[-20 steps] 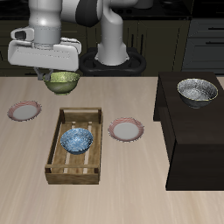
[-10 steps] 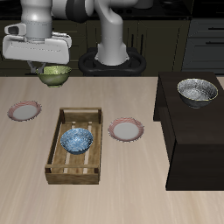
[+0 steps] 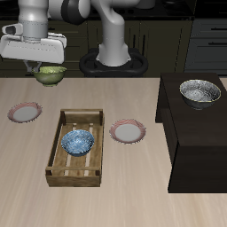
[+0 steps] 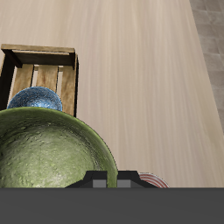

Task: Place the green bowl onto the plate that is next to the blue bowl

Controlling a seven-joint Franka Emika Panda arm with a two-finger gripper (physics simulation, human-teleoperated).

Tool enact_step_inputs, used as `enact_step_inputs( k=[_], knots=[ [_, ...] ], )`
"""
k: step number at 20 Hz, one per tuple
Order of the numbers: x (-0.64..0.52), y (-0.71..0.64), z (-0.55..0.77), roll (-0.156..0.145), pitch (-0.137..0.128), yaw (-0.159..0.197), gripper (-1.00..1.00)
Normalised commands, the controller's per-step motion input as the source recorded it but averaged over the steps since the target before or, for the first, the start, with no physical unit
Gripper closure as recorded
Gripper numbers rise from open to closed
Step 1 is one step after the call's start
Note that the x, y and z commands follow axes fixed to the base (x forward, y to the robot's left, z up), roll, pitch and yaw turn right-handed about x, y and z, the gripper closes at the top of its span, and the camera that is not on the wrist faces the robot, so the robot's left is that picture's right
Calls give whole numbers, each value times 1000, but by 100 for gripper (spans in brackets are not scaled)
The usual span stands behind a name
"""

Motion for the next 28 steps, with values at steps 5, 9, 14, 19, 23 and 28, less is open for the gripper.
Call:
enact_step_inputs(
  k=[5, 9, 14, 19, 23, 28],
  knots=[
    [-380, -241, -65, 1, -49, 29, 100],
    [-356, -302, -18, -11, -40, 32, 100],
    [-310, -334, -179, -17, 5, 6, 100],
    [-187, -256, -278, -10, 18, 13, 100],
    [-295, -150, -94, 15, -18, -11, 100],
    [-304, -133, 20, 18, -44, -15, 100]
  ],
)
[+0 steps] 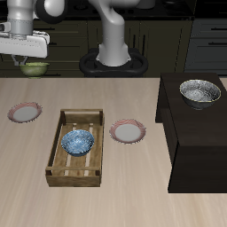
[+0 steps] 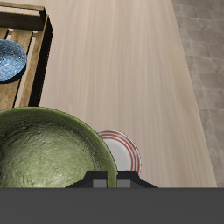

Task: Place the green bowl onto the plate that is next to the blue bowl

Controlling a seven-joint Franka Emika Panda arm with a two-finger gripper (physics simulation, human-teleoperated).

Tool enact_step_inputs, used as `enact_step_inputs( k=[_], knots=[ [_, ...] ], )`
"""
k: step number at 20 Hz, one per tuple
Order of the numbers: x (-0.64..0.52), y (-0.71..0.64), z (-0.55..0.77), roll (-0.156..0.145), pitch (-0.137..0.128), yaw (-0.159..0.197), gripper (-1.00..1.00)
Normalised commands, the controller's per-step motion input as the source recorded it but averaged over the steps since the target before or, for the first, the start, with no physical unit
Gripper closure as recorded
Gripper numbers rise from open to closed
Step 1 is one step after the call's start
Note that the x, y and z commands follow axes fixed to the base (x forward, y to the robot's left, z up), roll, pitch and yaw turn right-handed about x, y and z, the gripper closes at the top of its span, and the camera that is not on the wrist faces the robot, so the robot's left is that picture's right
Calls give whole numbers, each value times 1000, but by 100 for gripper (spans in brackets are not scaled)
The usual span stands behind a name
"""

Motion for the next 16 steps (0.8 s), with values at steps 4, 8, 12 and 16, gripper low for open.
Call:
enact_step_inputs(
  k=[4, 8, 12, 16],
  knots=[
    [-300, -31, -86, 26, -11, 9, 100],
    [-432, -9, -133, 55, -10, 1, 100],
    [-363, -63, -173, 41, -5, -10, 100],
    [-235, -80, -197, 23, -9, -31, 100]
  ],
)
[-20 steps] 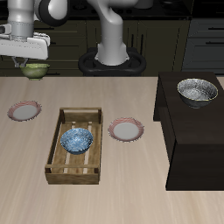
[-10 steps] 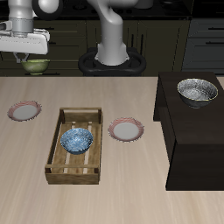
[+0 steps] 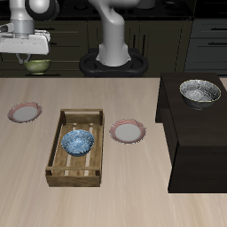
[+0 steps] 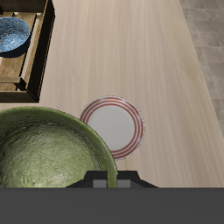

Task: Place the green bowl onto the plate that is next to the blue bowl

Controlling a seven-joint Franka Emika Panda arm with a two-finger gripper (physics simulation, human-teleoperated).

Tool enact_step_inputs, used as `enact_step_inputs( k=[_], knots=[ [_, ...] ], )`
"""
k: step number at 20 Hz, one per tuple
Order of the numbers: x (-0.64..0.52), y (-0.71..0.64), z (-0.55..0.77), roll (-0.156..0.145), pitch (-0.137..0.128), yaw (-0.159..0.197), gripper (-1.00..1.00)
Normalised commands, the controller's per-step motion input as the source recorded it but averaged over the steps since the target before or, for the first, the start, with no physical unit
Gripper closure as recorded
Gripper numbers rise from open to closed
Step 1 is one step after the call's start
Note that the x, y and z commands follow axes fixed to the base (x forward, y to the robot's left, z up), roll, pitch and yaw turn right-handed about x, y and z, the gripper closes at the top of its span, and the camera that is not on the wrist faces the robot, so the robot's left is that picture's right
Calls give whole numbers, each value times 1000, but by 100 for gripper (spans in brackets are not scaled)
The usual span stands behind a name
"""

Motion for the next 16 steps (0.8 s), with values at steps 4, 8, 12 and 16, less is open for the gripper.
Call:
enact_step_inputs(
  k=[4, 8, 12, 16],
  knots=[
    [-137, -107, -80, -4, -51, -21, 100],
    [63, -142, -127, -24, -69, 10, 100],
    [345, -182, -228, -50, 10, -43, 100],
    [393, -96, -327, -37, 35, -41, 100]
  ],
)
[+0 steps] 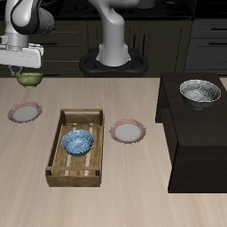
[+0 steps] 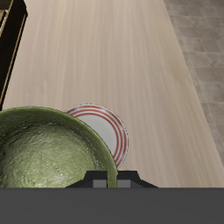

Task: Place the green bowl onto the plate that is next to the blue bowl

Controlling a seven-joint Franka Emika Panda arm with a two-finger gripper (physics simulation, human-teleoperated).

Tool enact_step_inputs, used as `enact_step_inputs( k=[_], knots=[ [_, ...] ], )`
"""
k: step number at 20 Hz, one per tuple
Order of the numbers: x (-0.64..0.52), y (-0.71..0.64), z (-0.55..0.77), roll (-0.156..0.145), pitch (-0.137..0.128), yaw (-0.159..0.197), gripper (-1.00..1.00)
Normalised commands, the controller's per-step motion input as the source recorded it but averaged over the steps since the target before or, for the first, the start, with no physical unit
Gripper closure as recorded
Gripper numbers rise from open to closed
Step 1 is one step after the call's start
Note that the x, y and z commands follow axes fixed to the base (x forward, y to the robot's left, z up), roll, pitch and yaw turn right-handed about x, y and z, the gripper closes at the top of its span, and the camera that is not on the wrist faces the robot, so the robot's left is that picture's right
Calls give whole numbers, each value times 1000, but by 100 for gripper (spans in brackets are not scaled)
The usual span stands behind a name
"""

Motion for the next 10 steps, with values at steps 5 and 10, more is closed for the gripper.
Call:
enact_step_inputs(
  k=[5, 10],
  knots=[
    [293, 9, -332, -15, 39, 5, 100],
    [234, 17, -328, -9, 48, -10, 100]
  ],
)
